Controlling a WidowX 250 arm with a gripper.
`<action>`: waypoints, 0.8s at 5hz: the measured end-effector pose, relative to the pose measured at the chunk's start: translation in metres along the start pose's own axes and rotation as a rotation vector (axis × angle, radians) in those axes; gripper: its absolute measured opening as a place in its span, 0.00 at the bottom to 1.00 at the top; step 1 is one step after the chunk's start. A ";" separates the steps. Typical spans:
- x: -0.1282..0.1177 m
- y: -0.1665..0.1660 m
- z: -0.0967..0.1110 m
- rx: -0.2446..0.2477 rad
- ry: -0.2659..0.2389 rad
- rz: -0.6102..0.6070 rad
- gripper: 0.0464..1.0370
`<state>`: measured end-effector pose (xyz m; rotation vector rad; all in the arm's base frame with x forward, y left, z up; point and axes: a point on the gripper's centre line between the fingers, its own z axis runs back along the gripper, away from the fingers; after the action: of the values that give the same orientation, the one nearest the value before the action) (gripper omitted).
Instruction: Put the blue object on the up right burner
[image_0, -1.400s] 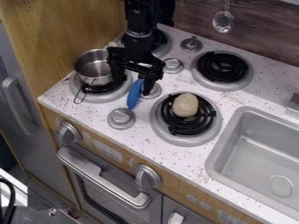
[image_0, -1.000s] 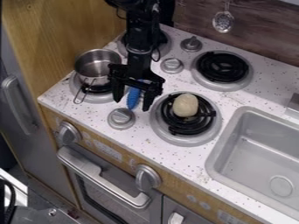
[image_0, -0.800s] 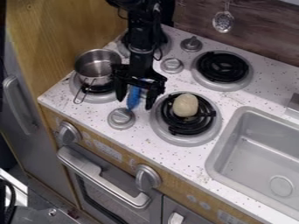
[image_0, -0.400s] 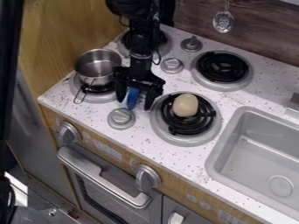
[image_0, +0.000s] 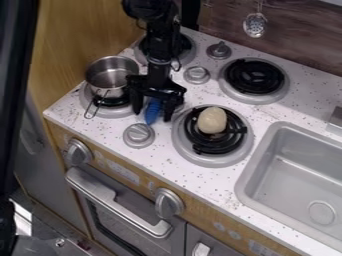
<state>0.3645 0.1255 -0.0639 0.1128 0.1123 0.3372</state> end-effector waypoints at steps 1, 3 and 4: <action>0.001 0.003 -0.003 -0.043 -0.005 0.036 0.64; -0.005 0.004 -0.003 -0.042 -0.020 -0.018 0.36; -0.016 0.000 0.020 -0.015 -0.114 -0.075 0.36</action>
<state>0.3516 0.1179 -0.0427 0.1122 0.0015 0.2564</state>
